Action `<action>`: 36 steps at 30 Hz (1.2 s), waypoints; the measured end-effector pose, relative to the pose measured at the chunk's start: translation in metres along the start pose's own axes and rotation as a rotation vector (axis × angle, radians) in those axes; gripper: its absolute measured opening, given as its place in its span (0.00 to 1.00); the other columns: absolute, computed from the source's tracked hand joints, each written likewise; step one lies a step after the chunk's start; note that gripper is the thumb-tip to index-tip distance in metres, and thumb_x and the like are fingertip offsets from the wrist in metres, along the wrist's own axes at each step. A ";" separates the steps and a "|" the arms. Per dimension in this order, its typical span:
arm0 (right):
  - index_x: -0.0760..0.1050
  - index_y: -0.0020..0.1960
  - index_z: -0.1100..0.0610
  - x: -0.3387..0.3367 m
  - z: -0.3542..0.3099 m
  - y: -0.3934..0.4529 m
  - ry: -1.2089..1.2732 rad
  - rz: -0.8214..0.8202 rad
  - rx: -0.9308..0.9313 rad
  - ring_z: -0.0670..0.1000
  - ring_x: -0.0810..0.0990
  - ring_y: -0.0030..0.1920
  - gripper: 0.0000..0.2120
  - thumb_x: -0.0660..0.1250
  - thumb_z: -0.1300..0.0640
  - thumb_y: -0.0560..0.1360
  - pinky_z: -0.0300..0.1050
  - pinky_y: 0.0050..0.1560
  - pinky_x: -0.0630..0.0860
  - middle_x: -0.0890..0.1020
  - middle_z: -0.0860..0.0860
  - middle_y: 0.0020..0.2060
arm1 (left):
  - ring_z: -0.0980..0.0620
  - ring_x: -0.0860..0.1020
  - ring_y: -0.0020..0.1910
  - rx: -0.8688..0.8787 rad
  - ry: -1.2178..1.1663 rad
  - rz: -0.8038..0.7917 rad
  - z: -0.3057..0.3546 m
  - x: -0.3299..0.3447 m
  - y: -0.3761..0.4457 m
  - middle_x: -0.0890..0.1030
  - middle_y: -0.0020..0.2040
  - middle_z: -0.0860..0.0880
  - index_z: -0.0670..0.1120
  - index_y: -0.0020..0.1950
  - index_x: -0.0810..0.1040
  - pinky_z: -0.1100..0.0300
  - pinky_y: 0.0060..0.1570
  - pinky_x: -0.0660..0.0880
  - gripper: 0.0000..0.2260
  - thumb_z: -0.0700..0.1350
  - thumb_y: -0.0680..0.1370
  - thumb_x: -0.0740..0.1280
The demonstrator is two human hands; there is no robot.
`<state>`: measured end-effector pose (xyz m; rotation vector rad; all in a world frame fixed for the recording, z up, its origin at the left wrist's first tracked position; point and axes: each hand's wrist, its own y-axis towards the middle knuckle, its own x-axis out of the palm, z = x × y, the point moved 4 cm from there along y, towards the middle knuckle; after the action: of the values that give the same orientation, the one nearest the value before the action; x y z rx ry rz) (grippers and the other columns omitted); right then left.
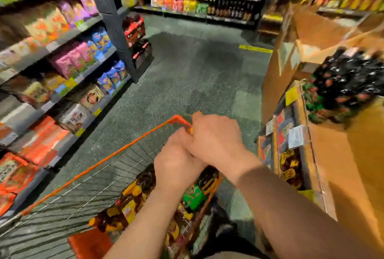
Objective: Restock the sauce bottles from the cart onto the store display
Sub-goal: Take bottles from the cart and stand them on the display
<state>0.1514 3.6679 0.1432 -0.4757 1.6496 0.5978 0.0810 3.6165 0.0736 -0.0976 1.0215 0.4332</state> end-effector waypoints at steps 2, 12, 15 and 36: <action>0.70 0.54 0.54 -0.021 0.022 -0.012 0.002 0.045 -0.033 0.62 0.80 0.49 0.17 0.56 0.40 0.77 0.49 0.38 0.63 0.82 0.57 0.46 | 0.47 0.80 0.49 0.112 -0.060 -0.045 0.031 -0.001 0.008 0.80 0.43 0.53 0.55 0.51 0.75 0.58 0.39 0.70 0.13 0.60 0.72 0.65; 0.68 0.49 0.49 -0.125 0.202 -0.117 0.007 0.078 0.225 0.52 0.77 0.39 0.13 0.60 0.40 0.75 0.49 0.39 0.74 0.79 0.48 0.38 | 0.47 0.78 0.37 0.662 -0.323 -0.496 0.244 0.045 0.022 0.75 0.30 0.55 0.57 0.35 0.68 0.55 0.33 0.72 0.12 0.53 0.57 0.69; 0.69 0.52 0.48 -0.141 0.253 -0.174 0.122 -0.003 0.417 0.48 0.74 0.44 0.13 0.66 0.43 0.73 0.42 0.43 0.72 0.76 0.44 0.42 | 0.45 0.78 0.39 0.835 -0.337 -0.607 0.314 0.076 0.002 0.72 0.30 0.56 0.57 0.34 0.65 0.58 0.32 0.68 0.10 0.52 0.60 0.66; 0.74 0.41 0.51 -0.149 0.418 -0.403 -0.050 0.507 1.447 0.45 0.75 0.32 0.15 0.67 0.40 0.71 0.44 0.32 0.75 0.77 0.45 0.32 | 0.62 0.76 0.44 1.363 -0.187 -1.119 0.552 0.250 -0.118 0.79 0.46 0.60 0.62 0.53 0.75 0.60 0.43 0.76 0.18 0.64 0.67 0.74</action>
<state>0.7458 3.6116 0.1971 1.0094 1.7119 -0.3245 0.6830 3.7381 0.1392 0.5697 0.7492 -1.2687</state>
